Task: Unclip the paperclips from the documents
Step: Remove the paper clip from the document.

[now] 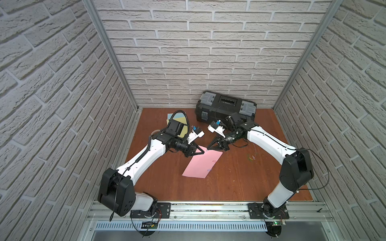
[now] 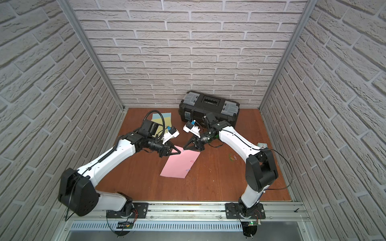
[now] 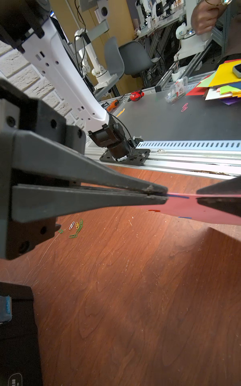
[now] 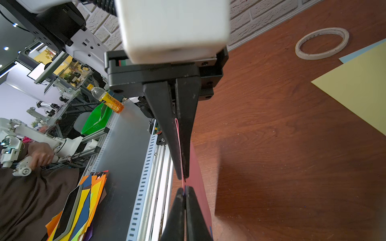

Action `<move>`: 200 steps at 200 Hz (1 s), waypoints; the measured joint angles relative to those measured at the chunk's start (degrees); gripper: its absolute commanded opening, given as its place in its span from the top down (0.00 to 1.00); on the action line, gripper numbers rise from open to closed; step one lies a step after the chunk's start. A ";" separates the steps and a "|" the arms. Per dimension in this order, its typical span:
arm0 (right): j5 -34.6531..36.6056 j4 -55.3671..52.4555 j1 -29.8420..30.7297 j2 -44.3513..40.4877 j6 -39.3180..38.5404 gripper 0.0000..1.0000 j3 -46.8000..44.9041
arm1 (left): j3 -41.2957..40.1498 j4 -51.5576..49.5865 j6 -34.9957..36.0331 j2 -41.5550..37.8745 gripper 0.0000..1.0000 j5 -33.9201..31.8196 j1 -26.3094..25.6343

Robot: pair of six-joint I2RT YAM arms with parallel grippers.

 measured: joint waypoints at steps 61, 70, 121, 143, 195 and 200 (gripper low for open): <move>-0.68 0.09 -0.79 0.00 0.02 0.94 0.00 | 0.04 -0.87 0.11 0.28 1.00 -0.04 -0.11; -0.72 0.22 -0.87 0.00 0.02 0.94 0.00 | 0.04 -0.94 0.20 0.28 1.00 -0.02 -0.11; -0.72 2.16 -2.32 -0.02 1.73 0.94 0.00 | 0.04 -1.27 0.44 0.28 1.00 -0.15 -0.13; -0.26 4.13 -3.56 -0.24 3.91 0.95 -0.13 | 0.04 -1.40 0.46 0.28 1.00 -0.46 -0.13; 7.21 13.73 -8.04 -6.21 14.73 0.97 -9.20 | 0.11 -1.03 0.31 0.28 1.00 -1.11 -0.02; 8.39 14.75 -8.72 -7.13 16.11 0.97 -10.64 | 0.11 -0.83 0.17 0.26 1.00 -1.25 0.04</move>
